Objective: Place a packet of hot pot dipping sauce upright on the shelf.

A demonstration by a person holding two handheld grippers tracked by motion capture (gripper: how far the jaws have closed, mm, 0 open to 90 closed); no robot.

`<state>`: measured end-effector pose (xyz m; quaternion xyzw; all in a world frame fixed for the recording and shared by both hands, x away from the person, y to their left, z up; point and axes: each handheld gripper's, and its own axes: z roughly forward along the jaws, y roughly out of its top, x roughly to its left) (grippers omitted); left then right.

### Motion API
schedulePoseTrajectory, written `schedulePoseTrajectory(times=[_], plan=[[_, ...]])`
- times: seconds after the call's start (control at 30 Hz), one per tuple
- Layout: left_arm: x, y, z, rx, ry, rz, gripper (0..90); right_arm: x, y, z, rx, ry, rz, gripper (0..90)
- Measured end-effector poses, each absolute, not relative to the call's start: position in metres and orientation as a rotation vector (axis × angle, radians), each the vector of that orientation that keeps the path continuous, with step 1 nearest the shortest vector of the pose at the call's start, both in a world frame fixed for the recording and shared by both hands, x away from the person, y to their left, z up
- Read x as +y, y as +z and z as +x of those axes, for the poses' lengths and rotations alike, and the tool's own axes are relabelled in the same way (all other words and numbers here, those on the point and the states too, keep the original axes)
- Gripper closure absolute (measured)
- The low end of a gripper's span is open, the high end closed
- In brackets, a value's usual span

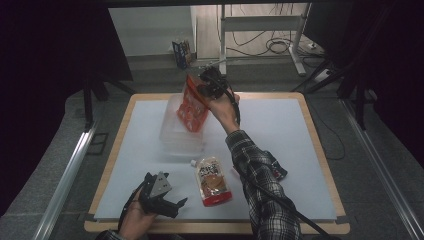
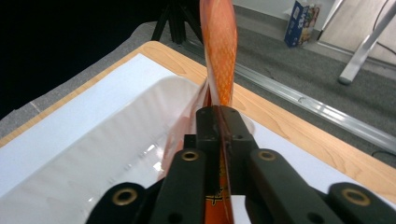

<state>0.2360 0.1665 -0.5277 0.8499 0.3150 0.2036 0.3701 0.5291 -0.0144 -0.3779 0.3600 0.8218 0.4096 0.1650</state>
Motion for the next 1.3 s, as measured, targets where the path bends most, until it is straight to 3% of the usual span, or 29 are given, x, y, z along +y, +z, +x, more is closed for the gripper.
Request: schedulePoseTrajectory(times=[0.1,0.3,0.33,0.37,0.6,0.93,1.3], plan=[[0.167,-0.528,0.236,0.808,0.526,2.181,0.0,-0.02,-0.38,0.533,2.349,1.177,1.054,78.8],[0.166,-0.528,0.236,0.811,0.527,2.182,0.0,-0.021,-0.381,0.532,2.359,1.166,0.995,45.8],[0.166,-0.528,0.236,0.81,0.528,2.183,0.0,-0.021,-0.38,0.532,2.361,1.155,0.976,36.7],[0.166,-0.528,0.236,0.811,0.528,2.183,0.0,-0.021,-0.38,0.532,2.361,1.155,0.976,36.7],[0.166,-0.528,0.236,0.809,0.527,2.187,0.0,-0.025,-0.379,0.532,2.381,1.159,0.941,14.3],[0.165,-0.529,0.236,0.805,0.525,2.19,0.0,-0.033,-0.381,0.529,2.397,1.135,0.861,1.7],[0.164,-0.53,0.236,0.801,0.524,2.195,0.0,-0.05,-0.382,0.519,2.423,1.101,0.825,0.0]])
